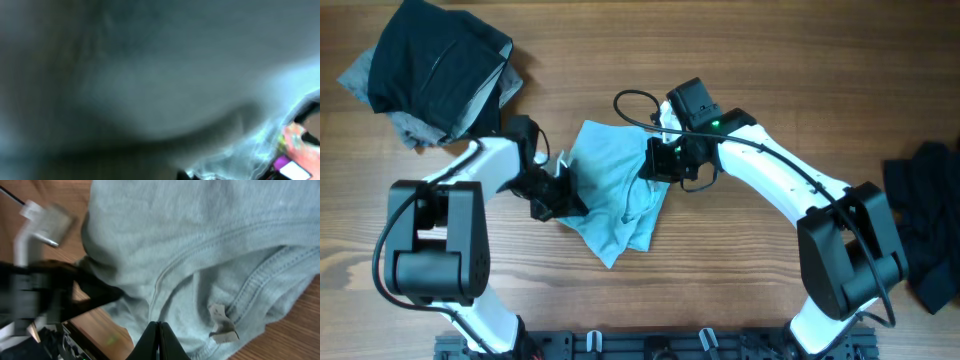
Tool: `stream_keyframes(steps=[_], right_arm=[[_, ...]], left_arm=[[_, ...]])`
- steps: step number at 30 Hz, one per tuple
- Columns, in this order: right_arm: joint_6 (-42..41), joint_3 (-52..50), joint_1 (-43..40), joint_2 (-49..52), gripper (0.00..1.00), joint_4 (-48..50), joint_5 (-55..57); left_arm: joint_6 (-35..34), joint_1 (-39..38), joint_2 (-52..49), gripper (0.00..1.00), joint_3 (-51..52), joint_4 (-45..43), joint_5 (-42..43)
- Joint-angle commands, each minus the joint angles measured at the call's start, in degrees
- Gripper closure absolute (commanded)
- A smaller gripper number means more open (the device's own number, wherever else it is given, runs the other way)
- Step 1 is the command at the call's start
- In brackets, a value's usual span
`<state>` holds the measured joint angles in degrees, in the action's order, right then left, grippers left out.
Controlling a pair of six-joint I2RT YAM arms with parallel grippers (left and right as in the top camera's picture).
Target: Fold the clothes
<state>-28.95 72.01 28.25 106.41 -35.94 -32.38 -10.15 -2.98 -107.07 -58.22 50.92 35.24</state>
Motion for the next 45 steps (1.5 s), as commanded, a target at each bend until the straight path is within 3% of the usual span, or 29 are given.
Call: stream_keyframes(steps=[1, 2, 7, 10, 13, 14, 17, 18, 19, 26, 28, 31, 33, 37, 39, 44, 45], right_arm=[[-1.0, -0.1, 0.0, 1.2, 0.96, 1.4, 1.2], [-0.9, -0.1, -0.2, 1.2, 0.96, 1.9, 1.1], [0.1, -0.1, -0.2, 1.2, 0.96, 5.4, 1.1], [-1.4, -0.1, -0.2, 1.2, 0.93, 8.5, 3.1], [-7.6, -0.1, -0.2, 1.4, 0.91, 8.7, 10.6], [-9.1, -0.1, -0.2, 1.7, 0.91, 9.0, 12.5], [-9.2, -0.1, -0.2, 4.3, 0.9, 10.6, 12.6], [-9.2, -0.1, -0.2, 5.7, 0.9, 11.0, 11.6], [-9.2, -0.1, -0.2, 7.1, 0.9, 11.6, 10.1], [-14.6, -0.1, -0.2, 13.1, 0.96, 12.6, 6.6], [-14.5, -0.1, -0.2, 13.1, 0.96, 12.7, 6.9], [-14.5, -0.1, -0.2, 13.1, 0.96, 12.7, 6.8], [-14.5, -0.1, -0.2, 13.1, 0.96, 12.6, 6.8], [-14.5, -0.1, -0.2, 13.1, 0.96, 12.7, 6.8], [-14.5, -0.1, -0.2, 13.1, 0.96, 12.6, 6.8], [-14.5, -0.1, -0.2, 13.1, 0.96, 12.3, 5.1], [-14.4, -0.1, -0.2, 13.0, 0.96, 12.3, 4.3]], left_arm=[[-16.1, -1.4, 0.1, 0.96, 4.1, -10.6, -17.3], [-18.9, -1.3, 0.1, 0.96, 4.1, -15.5, -20.6], [-19.0, -1.8, 0.1, 0.96, 2.3, -32.7, -19.2], [-17.9, -3.0, 0.1, 0.91, -2.0, -33.0, -19.3], [-17.1, -2.9, 0.2, 0.65, -6.7, -26.0, -19.2], [-17.1, -2.5, 0.2, 0.47, -8.7, -21.9, -19.3], [-17.1, -0.7, 0.2, 0.08, -10.8, -12.8, -19.2], [-16.8, 0.0, 0.2, 0.0, -10.7, -11.0, -19.2], [-15.0, 0.6, 0.1, 0.0, -10.6, -9.9, -18.4], [-9.1, 2.8, -1.6, 0.0, -10.2, -8.9, -9.8], [-5.8, 1.5, -3.7, 0.0, -9.7, -11.2, -4.9], [-5.7, -1.7, -8.5, 0.0, -9.2, -11.4, -4.8], [-7.2, -3.6, -11.4, 0.0, -9.2, -11.6, -4.4], [-16.5, -6.6, -15.4, 0.0, -9.2, -16.5, -3.1], [-18.7, -7.3, -15.6, 0.14, -9.2, -18.8, -3.2], [-19.0, -7.3, -15.6, 0.81, -9.2, -21.3, -3.8], [-18.5, -7.3, -15.6, 0.89, -9.2, -22.0, -3.8]])
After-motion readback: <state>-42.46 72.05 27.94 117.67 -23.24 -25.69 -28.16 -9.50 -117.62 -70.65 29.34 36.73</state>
